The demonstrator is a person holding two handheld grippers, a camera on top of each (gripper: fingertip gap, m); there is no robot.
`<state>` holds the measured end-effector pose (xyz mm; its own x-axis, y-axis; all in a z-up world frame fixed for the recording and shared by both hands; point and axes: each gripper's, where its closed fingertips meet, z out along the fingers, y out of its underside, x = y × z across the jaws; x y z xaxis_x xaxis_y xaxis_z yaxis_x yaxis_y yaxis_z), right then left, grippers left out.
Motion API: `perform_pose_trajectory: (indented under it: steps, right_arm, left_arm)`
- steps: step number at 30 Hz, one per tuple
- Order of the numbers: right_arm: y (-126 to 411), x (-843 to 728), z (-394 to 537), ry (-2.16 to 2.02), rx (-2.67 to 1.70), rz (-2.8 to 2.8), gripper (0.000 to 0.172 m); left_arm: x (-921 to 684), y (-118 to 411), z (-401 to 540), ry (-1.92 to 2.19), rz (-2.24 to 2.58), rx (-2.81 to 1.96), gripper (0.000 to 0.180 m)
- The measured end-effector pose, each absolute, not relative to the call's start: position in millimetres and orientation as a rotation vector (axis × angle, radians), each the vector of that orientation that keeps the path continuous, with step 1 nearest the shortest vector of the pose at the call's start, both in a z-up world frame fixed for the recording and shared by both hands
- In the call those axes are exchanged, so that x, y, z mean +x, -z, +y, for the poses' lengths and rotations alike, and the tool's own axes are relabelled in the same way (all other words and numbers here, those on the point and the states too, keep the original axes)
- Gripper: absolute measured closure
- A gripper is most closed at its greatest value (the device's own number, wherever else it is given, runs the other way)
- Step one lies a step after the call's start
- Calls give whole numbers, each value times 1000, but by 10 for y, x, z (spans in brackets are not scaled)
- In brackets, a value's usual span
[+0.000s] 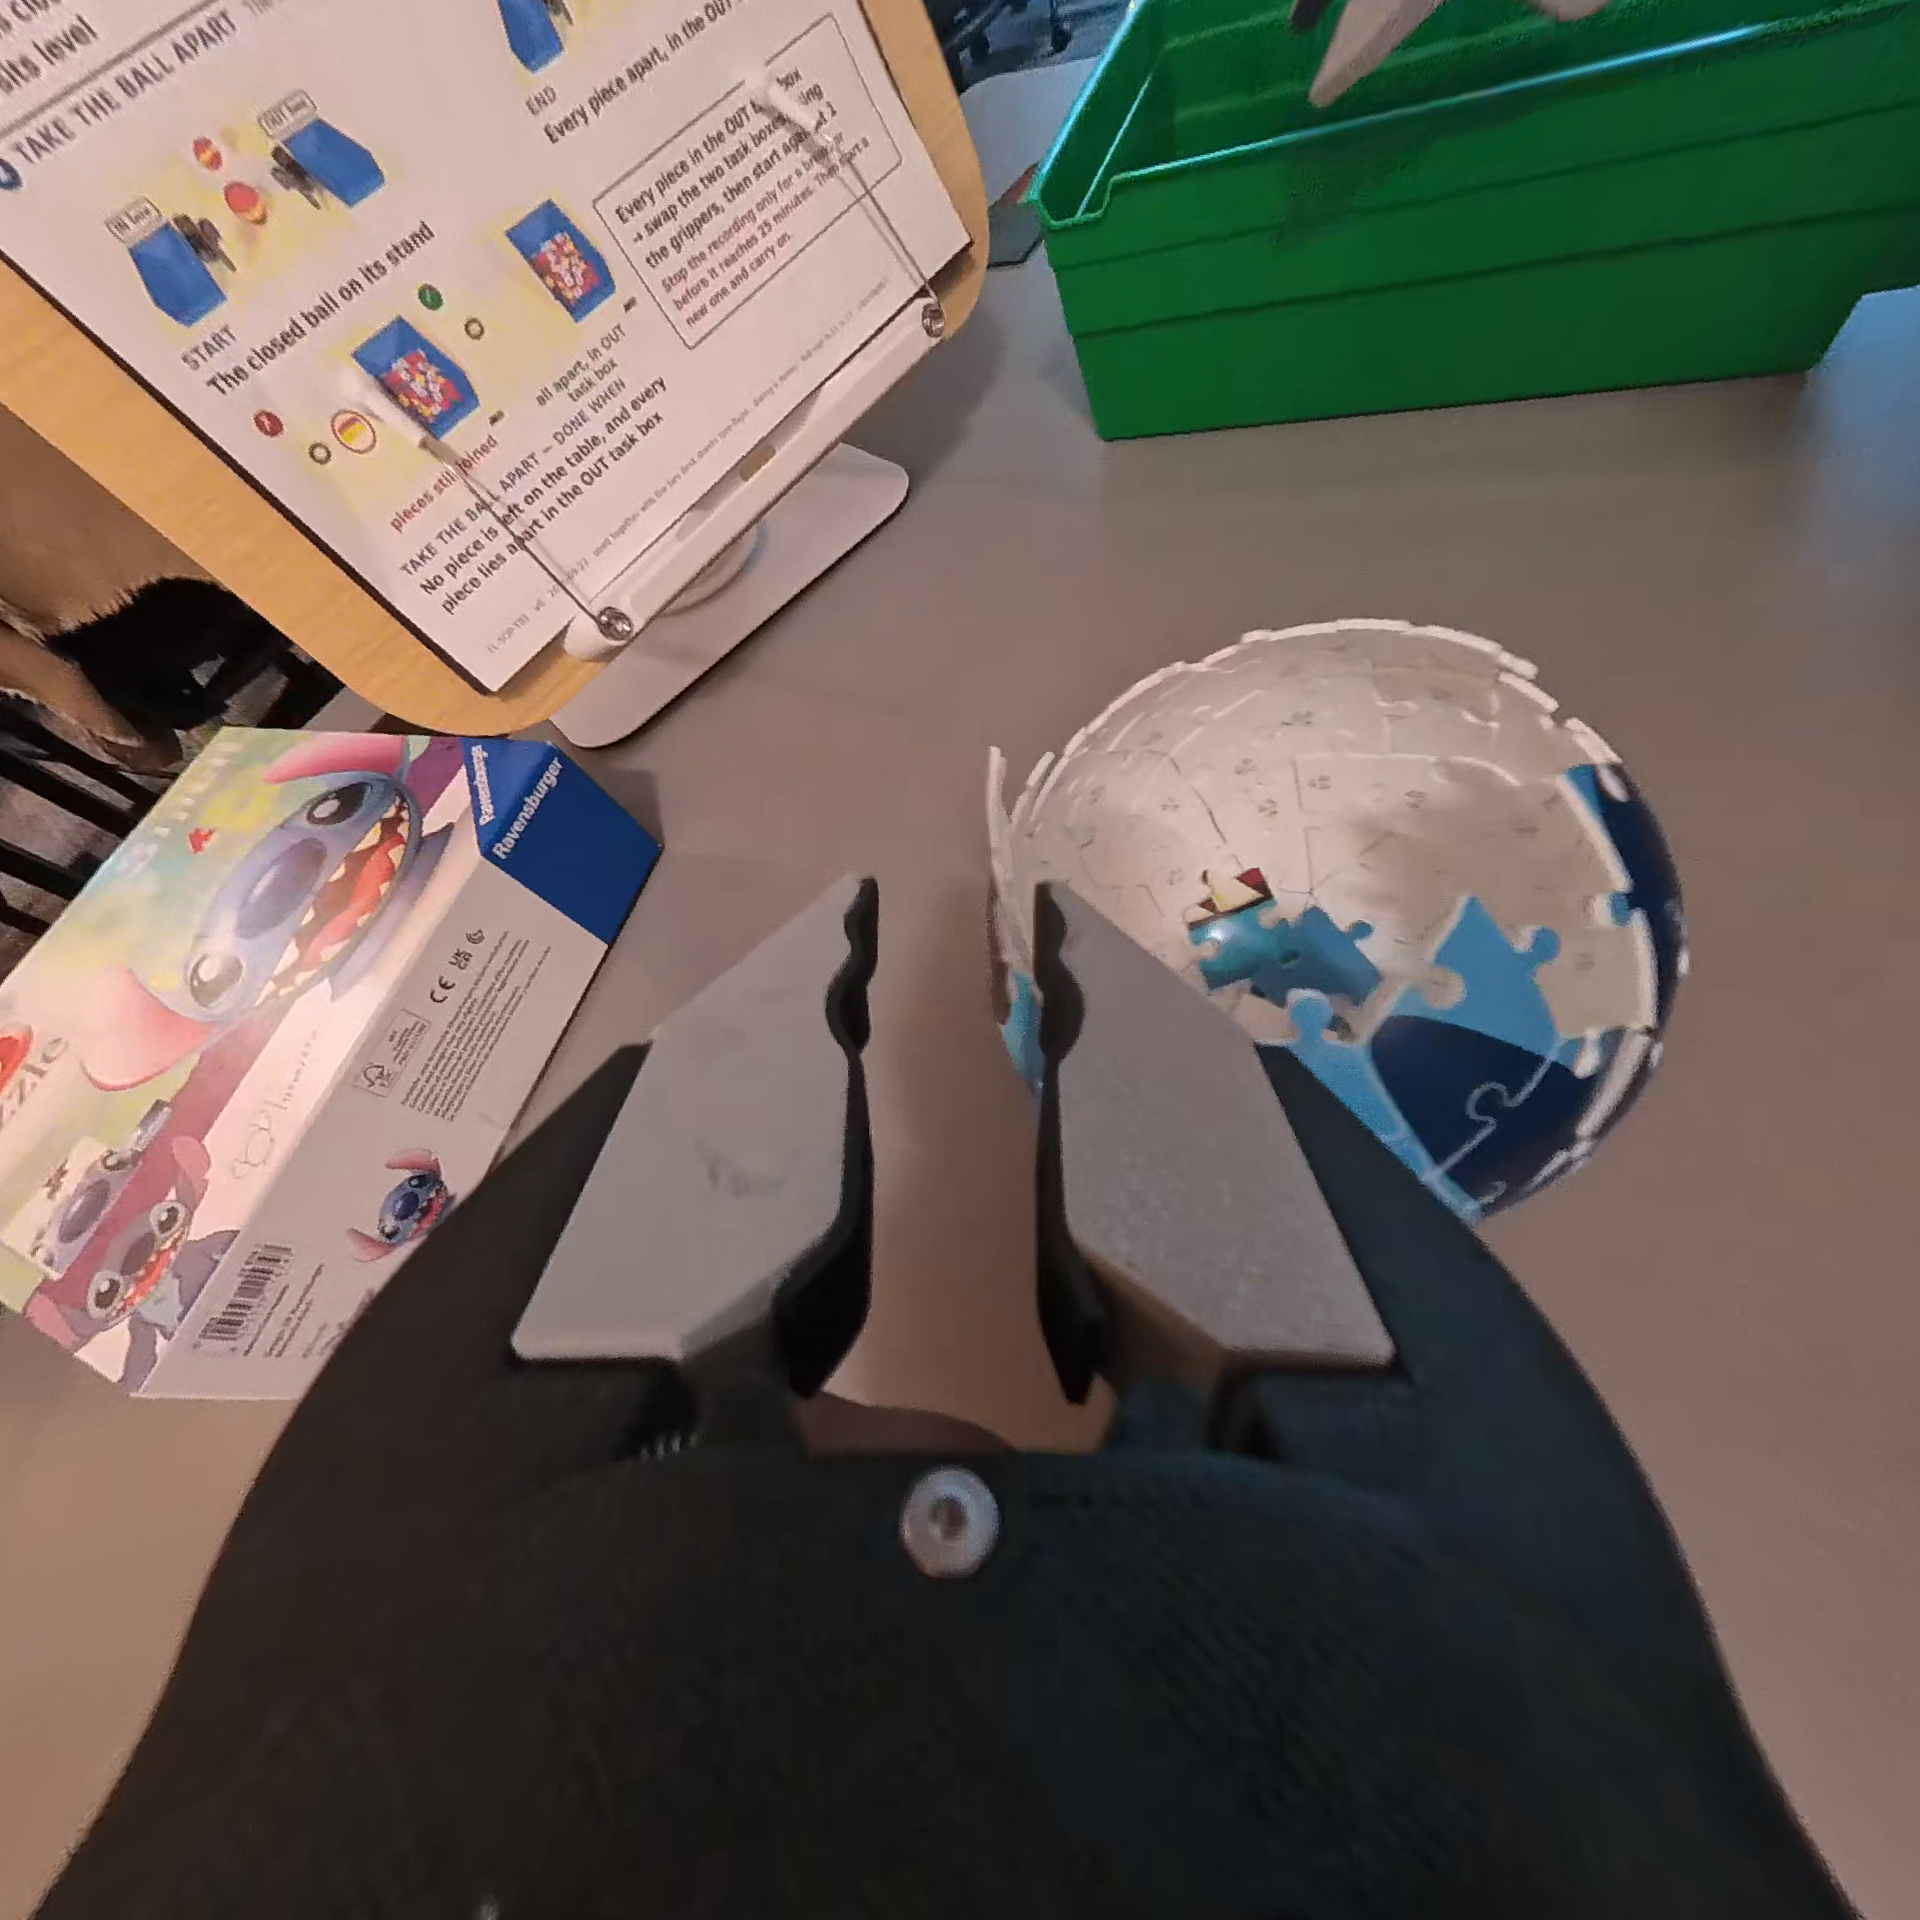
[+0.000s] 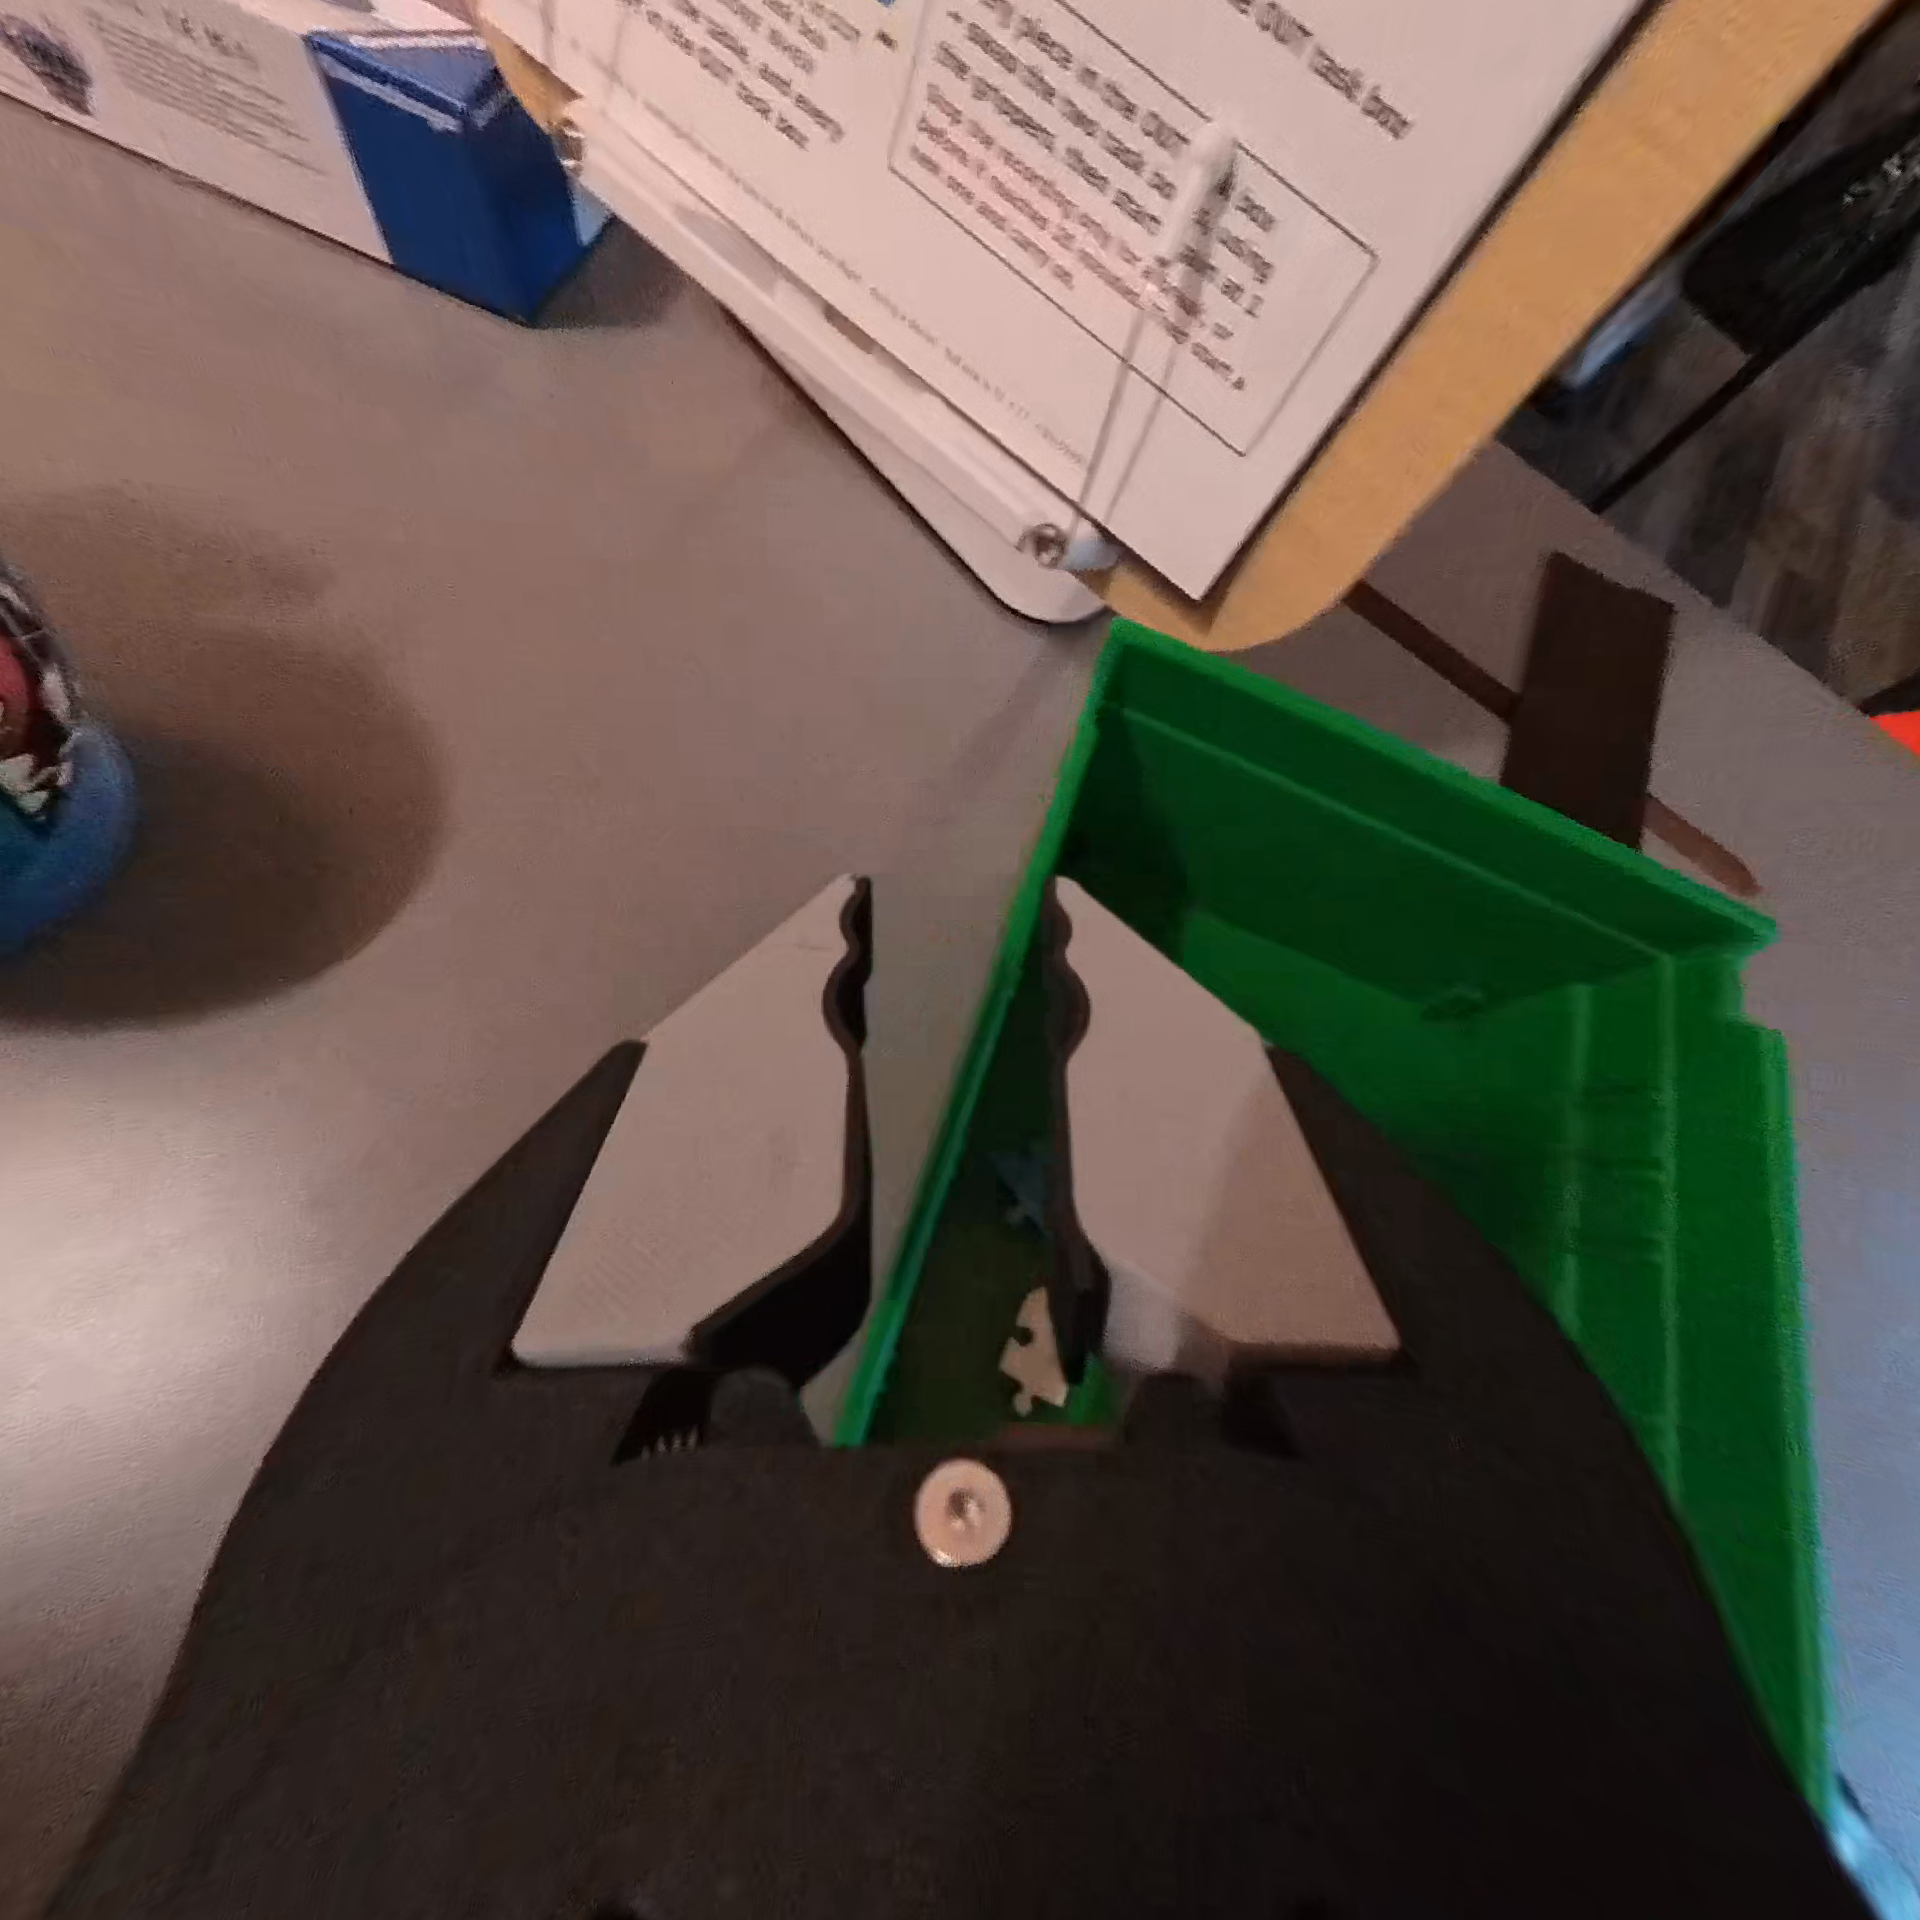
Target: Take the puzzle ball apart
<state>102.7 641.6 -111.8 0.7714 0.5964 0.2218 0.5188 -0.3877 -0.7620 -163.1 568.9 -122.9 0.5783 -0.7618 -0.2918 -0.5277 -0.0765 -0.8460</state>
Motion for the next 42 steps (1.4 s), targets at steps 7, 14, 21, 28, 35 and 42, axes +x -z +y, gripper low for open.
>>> perform_pose_trajectory:
  steps: [7,14,21,28,35,42]
  right_arm:
    - [994,-761,5768,-544,-1743,-1399,134]
    - [1264,-1665,5751,-498,-1618,-1790,145]
    - [1250,-1771,5580,-591,-1526,-1817,169]
    - [1162,-1741,5591,-281,-1268,-1681,172]
    - [1065,-1655,5438,-1305,-1816,-1513,172]
    - [1047,-1650,5425,-1583,-1942,-1406,171]
  left_arm:
    - [-1595,1350,5665,329,1113,-1826,148]
    - [-1684,1348,5586,400,1092,-1836,158]
    - [-1692,1506,5584,391,1124,-1873,166]
    - [-1713,1384,5670,429,1056,-1837,173]
    - [-1605,1291,5502,345,1181,-1688,169]
    - [-1588,1271,5461,419,1208,-1720,167]
